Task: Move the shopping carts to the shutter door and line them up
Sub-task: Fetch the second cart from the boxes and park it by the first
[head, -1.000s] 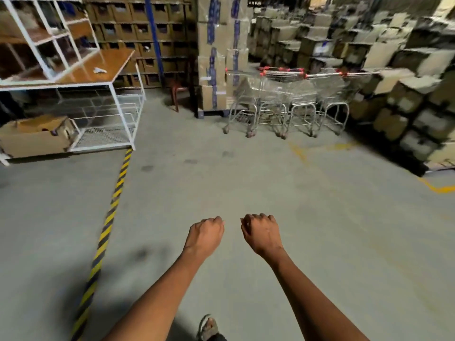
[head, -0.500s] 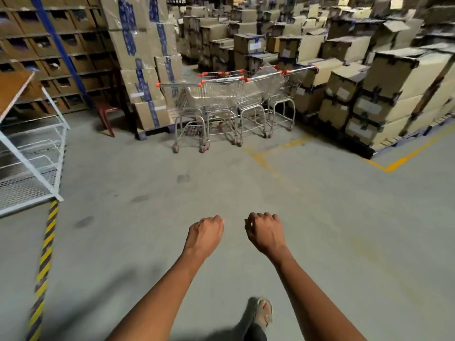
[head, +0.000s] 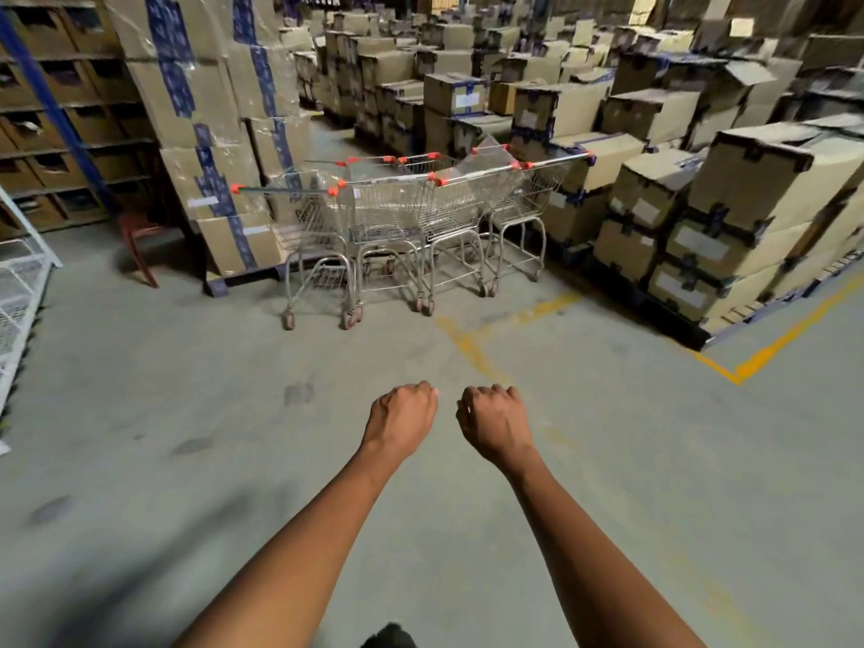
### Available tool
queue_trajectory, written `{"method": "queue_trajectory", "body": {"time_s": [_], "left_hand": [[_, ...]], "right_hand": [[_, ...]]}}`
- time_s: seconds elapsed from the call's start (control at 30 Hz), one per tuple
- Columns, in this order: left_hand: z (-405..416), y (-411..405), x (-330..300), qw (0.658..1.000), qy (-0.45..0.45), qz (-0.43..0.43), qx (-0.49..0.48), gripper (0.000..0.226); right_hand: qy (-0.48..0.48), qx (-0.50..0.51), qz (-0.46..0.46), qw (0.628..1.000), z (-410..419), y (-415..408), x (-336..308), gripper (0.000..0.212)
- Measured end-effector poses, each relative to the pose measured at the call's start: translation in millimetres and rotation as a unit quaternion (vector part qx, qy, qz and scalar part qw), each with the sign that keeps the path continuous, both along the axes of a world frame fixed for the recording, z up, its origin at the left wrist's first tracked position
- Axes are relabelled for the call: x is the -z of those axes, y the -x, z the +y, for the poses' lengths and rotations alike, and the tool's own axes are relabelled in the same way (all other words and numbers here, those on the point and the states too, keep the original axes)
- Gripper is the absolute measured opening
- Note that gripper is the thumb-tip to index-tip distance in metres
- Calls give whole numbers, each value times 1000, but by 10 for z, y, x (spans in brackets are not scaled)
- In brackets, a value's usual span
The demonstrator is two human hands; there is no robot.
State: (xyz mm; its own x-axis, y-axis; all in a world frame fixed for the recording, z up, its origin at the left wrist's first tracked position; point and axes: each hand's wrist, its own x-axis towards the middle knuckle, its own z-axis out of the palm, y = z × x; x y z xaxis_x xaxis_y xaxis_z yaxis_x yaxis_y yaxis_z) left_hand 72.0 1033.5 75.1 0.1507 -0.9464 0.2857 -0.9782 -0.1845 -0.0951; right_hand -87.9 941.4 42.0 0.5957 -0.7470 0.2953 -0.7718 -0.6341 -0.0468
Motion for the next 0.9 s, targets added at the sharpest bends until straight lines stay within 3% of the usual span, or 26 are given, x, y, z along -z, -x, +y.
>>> {"method": "queue_trajectory", "body": {"time_s": [0.17,0.33,0.6,0.77,0.9], "left_hand": [[-1324,-224,-24,999,-48,-3,5,27],[-2854,-504,41,997,1,76,-7,28],[-5209,-1149,-217,998,-16,-11,53,23],[-6600,-1328,-155,996,-28,17,81,19],[-7722,-1362,26,992,-18,99,74,27]], "right_hand": [[-1,4,8,1000,-1264,-231,21,24],[10,18,10,1000,-2703,-510,90,22],[-7,67,22,998,-5010,-990,-92,20],[-21,100,6,995,-6345,-1134,-53,22],[-27,98,10,995,-7412,-1207,60,26]]}}
